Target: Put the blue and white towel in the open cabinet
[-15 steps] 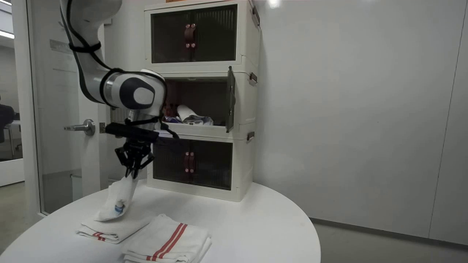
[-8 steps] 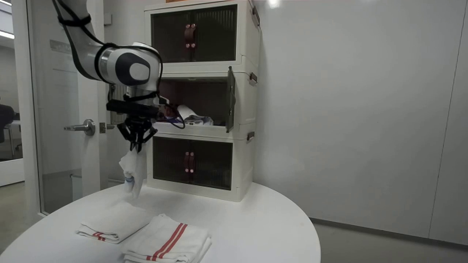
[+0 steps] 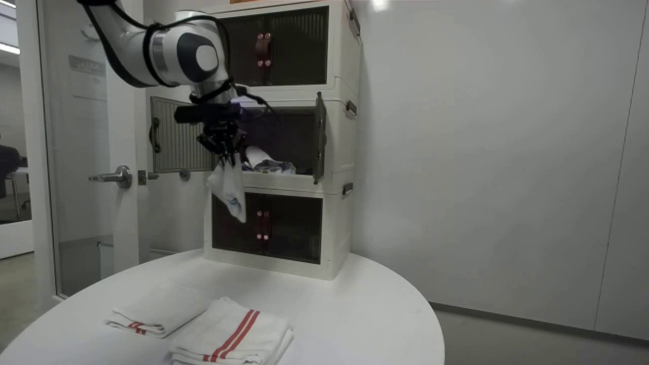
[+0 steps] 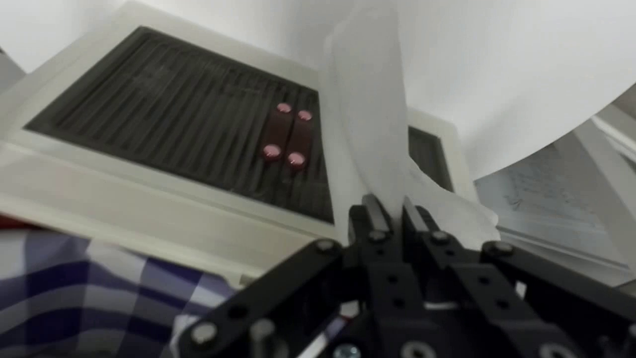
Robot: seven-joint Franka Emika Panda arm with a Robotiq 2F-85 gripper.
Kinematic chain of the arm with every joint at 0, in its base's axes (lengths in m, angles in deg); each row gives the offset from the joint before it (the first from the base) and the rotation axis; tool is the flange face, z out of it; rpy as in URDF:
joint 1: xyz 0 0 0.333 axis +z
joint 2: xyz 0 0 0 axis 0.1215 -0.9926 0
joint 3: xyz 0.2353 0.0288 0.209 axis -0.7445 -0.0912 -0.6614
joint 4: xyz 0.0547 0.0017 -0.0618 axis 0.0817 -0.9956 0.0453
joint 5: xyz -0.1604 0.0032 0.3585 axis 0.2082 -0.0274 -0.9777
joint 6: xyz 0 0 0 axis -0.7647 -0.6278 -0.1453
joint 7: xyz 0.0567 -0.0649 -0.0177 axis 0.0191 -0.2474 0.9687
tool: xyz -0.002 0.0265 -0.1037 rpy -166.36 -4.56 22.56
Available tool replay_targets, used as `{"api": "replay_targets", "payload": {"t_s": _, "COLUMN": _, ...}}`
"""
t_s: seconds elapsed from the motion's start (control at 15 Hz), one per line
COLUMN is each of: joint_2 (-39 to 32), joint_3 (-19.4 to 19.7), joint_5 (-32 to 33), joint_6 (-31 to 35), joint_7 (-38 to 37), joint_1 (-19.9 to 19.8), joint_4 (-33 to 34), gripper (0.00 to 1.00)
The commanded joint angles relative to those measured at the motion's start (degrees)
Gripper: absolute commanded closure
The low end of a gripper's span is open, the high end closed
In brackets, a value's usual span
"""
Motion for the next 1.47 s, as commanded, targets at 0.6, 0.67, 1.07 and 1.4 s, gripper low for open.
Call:
{"api": "replay_targets", "payload": {"t_s": 0.6, "joint_2": -1.59, "joint_3": 45.35, "joint_5": 36.97, "joint_6": 11.03, "joint_7": -51.50, "joint_1": 31.78, "joint_4": 8.10, "gripper": 0.93}}
{"api": "replay_targets", "payload": {"t_s": 0.67, "joint_2": -3.59, "joint_3": 49.31, "joint_5": 38.68, "joint_6": 10.92, "joint_7": -55.54, "joint_1": 34.56, "joint_4": 9.63, "gripper": 0.93}}
{"api": "replay_targets", "payload": {"t_s": 1.07, "joint_2": -18.79, "joint_3": 65.62, "joint_5": 42.47, "joint_6": 8.61, "joint_7": -76.37, "joint_1": 45.31, "joint_4": 15.57, "gripper": 0.93}}
{"api": "replay_targets", "payload": {"t_s": 1.4, "joint_2": -25.03, "joint_3": 66.15, "joint_5": 40.70, "joint_6": 4.00, "joint_7": -80.40, "joint_1": 45.29, "joint_4": 15.91, "gripper": 0.93}}
